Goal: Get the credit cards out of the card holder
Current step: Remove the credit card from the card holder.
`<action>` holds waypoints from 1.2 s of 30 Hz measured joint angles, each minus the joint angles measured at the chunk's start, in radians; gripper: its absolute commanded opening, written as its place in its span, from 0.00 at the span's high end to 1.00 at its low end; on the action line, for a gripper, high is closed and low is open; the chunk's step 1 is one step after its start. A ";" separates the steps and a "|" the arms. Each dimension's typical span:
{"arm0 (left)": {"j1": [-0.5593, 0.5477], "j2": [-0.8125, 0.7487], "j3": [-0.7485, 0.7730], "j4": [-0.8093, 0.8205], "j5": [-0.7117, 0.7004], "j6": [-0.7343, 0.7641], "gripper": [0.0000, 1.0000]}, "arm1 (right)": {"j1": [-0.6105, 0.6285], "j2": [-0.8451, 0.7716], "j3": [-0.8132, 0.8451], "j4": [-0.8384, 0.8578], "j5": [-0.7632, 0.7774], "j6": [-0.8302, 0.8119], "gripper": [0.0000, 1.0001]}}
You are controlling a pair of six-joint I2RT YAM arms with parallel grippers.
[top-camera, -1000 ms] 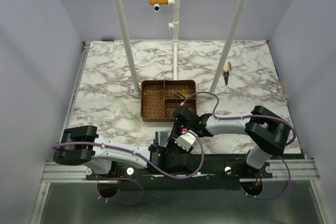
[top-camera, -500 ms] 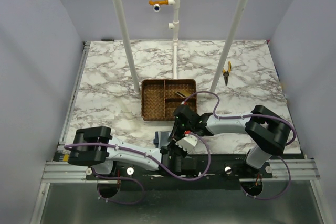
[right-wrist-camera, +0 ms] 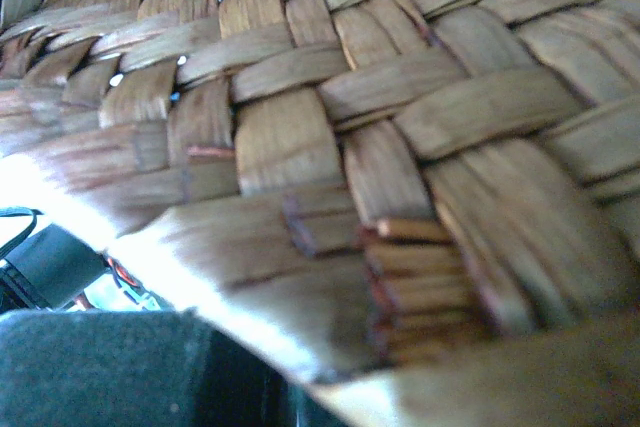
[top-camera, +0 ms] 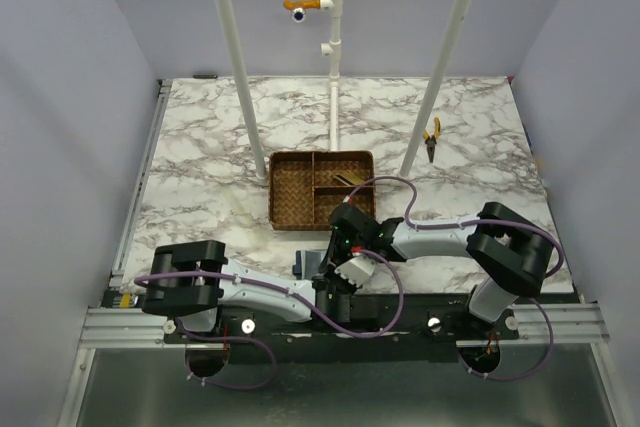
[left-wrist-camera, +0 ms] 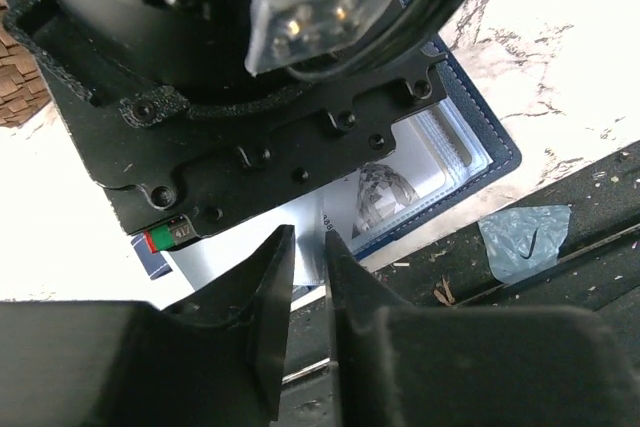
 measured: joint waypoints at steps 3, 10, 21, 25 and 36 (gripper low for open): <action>0.002 -0.003 -0.002 0.001 0.000 -0.005 0.99 | 0.000 -0.002 0.000 0.000 0.000 0.000 0.99; 0.008 -0.043 -0.024 0.006 0.000 -0.032 1.00 | 0.000 -0.050 -0.008 -0.040 0.014 -0.009 0.76; 0.047 -0.152 -0.096 0.014 0.020 -0.093 1.00 | 0.003 -0.260 0.015 -0.155 0.122 -0.039 0.56; 0.089 -0.226 -0.142 0.066 0.062 -0.096 1.00 | 0.005 -0.315 -0.010 -0.179 0.173 -0.025 0.57; 0.319 -0.413 -0.357 0.227 0.364 -0.104 1.00 | 0.010 -0.399 -0.078 -0.179 0.207 -0.008 0.63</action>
